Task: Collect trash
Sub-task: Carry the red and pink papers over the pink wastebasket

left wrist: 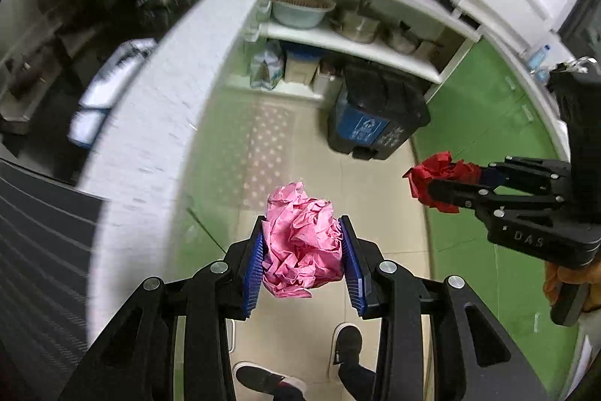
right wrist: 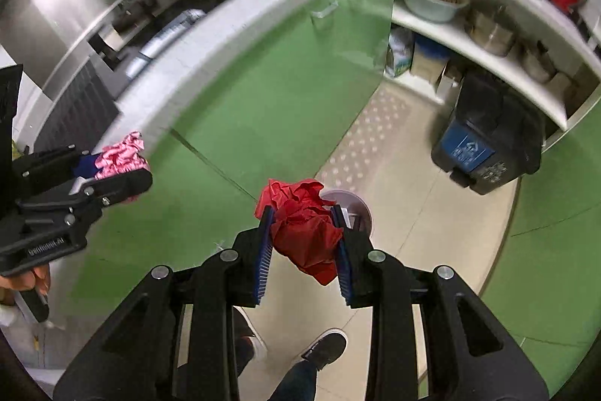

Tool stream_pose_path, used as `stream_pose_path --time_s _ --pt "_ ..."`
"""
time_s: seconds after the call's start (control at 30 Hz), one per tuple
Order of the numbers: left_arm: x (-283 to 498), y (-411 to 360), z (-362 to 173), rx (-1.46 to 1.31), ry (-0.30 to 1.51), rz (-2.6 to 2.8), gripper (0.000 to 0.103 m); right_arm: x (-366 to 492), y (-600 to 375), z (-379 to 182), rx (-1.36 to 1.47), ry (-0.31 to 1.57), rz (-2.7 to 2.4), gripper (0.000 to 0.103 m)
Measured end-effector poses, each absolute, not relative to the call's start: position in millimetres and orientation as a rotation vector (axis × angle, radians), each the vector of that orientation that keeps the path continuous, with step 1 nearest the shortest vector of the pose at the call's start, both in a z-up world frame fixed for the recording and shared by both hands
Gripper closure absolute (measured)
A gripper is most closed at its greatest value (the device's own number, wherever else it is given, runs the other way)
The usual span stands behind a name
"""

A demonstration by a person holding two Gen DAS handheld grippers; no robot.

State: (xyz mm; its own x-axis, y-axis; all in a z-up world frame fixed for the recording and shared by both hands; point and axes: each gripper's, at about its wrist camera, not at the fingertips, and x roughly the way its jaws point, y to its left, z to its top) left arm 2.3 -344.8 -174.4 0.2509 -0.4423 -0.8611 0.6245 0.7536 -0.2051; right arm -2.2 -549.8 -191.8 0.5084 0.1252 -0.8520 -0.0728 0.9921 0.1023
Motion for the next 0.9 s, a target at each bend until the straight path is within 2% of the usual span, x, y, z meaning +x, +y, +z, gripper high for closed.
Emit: stream_pose_path --time_s 0.23,0.53,0.63,0.67,0.77,0.9 --pt "25 -378 -254 0.180 1.168 -0.662 0.066 40 -585 -268 0.042 1.100 0.164 0.073" --pt "46 -396 -326 0.171 1.208 -0.671 0.066 82 -600 -358 0.057 1.152 0.176 0.073" --pt "52 -400 -339 0.183 1.210 -0.687 0.066 90 -603 -381 0.069 1.158 0.176 0.070" --pt "55 -401 -343 0.188 1.210 -0.691 0.066 93 -605 -388 0.073 1.158 0.178 0.066" --pt "58 -405 -351 0.198 1.211 -0.696 0.066 97 -608 -400 0.080 1.149 0.155 0.027" --pt "60 -410 -358 0.216 1.213 -0.709 0.066 98 -614 -407 0.089 1.145 0.130 0.016"
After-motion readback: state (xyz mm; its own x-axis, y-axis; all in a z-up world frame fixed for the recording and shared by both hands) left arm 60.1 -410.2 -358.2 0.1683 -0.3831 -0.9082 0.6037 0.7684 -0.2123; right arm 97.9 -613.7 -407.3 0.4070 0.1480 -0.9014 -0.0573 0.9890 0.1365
